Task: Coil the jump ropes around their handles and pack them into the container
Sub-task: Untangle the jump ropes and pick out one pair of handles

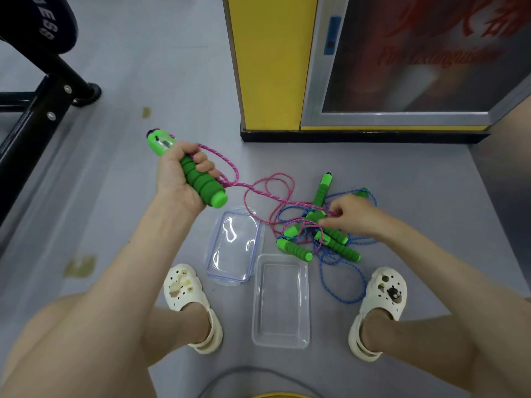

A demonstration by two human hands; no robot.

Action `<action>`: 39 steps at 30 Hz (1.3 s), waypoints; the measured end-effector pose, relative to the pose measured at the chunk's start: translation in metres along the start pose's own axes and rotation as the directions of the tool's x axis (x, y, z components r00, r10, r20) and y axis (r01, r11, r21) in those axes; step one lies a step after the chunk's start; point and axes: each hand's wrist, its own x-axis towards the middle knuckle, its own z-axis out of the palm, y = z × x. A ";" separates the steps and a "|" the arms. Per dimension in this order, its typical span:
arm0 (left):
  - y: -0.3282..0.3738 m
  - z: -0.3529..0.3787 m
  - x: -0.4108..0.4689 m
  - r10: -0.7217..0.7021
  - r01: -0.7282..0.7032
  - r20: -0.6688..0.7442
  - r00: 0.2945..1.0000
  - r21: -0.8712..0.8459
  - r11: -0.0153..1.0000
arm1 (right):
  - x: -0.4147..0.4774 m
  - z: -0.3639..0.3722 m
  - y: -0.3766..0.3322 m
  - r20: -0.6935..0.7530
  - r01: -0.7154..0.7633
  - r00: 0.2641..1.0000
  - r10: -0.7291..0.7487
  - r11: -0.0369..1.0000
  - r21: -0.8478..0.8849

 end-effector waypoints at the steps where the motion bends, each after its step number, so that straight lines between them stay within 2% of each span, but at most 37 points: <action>1: 0.005 -0.004 0.001 0.006 -0.007 -0.027 1.000 -0.008 1.000 | 0.001 -0.001 0.004 0.000 -0.053 0.999 0.053 0.998 -0.036; 4: 0.011 -0.013 0.001 -0.005 0.007 -0.102 0.995 0.012 1.000 | -0.001 -0.005 0.009 -0.178 -0.162 0.974 0.141 0.981 -0.107; 5: 0.010 -0.015 0.000 -0.015 0.020 -0.118 0.993 0.039 0.999 | -0.003 -0.008 0.006 -0.255 -0.163 0.956 0.145 0.985 -0.054; 6: 0.009 -0.016 0.000 -0.028 0.039 -0.126 0.992 0.081 0.996 | -0.003 -0.011 0.004 -0.300 -0.138 0.941 0.157 0.987 0.083; 7: 0.006 -0.016 -0.001 -0.049 0.066 -0.122 0.991 0.136 0.989 | -0.004 -0.014 0.000 -0.294 -0.089 0.939 0.179 0.952 0.293; 8: 0.003 -0.014 -0.002 -0.078 0.099 -0.107 0.991 0.204 0.974 | -0.006 -0.018 -0.006 -0.257 -0.042 0.947 0.192 0.868 0.494; 10: -0.009 -0.009 -0.004 -0.132 0.150 -0.074 0.988 0.349 0.925 | -0.011 -0.025 -0.021 -0.183 0.043 0.974 0.135 0.682 0.730; 13: -0.035 0.004 -0.009 -0.134 0.139 -0.045 0.990 0.510 0.849 | -0.019 -0.034 -0.039 -0.169 0.159 0.985 -0.032 0.544 0.824; 16: -0.057 0.022 -0.021 -0.216 0.116 0.097 0.972 0.603 0.789 | -0.017 -0.031 -0.051 -0.161 0.201 0.979 -0.129 0.416 0.887; 18: -0.067 0.034 -0.026 -0.252 0.080 0.175 0.952 0.652 0.754 | -0.013 -0.027 -0.056 -0.199 0.245 0.967 -0.157 0.381 0.891; 20: -0.074 0.044 -0.028 -0.207 -0.007 0.212 0.955 0.715 0.699 | -0.011 -0.025 -0.059 -0.252 0.298 0.953 -0.166 0.389 0.872; 23: -0.079 0.050 -0.028 -0.046 -0.153 0.233 0.971 0.762 0.629 | -0.008 -0.028 -0.052 -0.312 0.341 0.940 -0.139 0.397 0.852; 25: -0.078 0.049 -0.029 0.015 -0.177 0.223 0.975 0.728 0.662 | -0.007 -0.029 -0.044 -0.324 0.322 0.943 -0.075 0.451 0.833; 26: -0.076 0.048 -0.028 0.024 -0.171 0.217 0.976 0.695 0.699 | -0.005 -0.029 -0.039 -0.318 0.284 0.948 -0.025 0.520 0.806; 28: -0.072 0.046 -0.027 0.016 -0.157 0.227 0.974 0.623 0.767 | -0.002 -0.026 -0.032 -0.262 0.143 0.964 0.044 0.744 0.653; 29: -0.069 0.046 -0.027 0.002 -0.148 0.243 0.970 0.582 0.800 | 0.000 -0.022 -0.031 -0.201 0.074 0.979 0.038 0.851 0.521; 31: -0.066 0.048 -0.028 -0.038 -0.119 0.294 0.955 0.497 0.860 | -0.003 -0.010 -0.036 -0.015 0.037 0.999 -0.034 0.952 0.302; 32: -0.066 0.049 -0.030 -0.061 -0.100 0.323 0.944 0.460 0.882 | -0.005 -0.003 -0.041 0.064 0.059 0.995 -0.079 0.960 0.273; 34: -0.065 0.051 -0.033 -0.101 -0.056 0.364 0.926 0.396 0.916 | -0.007 0.009 -0.048 0.113 0.103 0.983 -0.146 0.942 0.319; 37: -0.057 0.051 -0.036 -0.103 -0.016 0.381 0.919 0.296 0.955 | -0.003 0.013 -0.045 0.046 0.134 0.988 -0.149 0.962 0.238; 39: -0.048 0.049 -0.034 -0.055 -0.027 0.367 0.928 0.214 0.976 | -0.002 0.009 -0.036 0.018 0.094 0.995 -0.098 0.984 0.153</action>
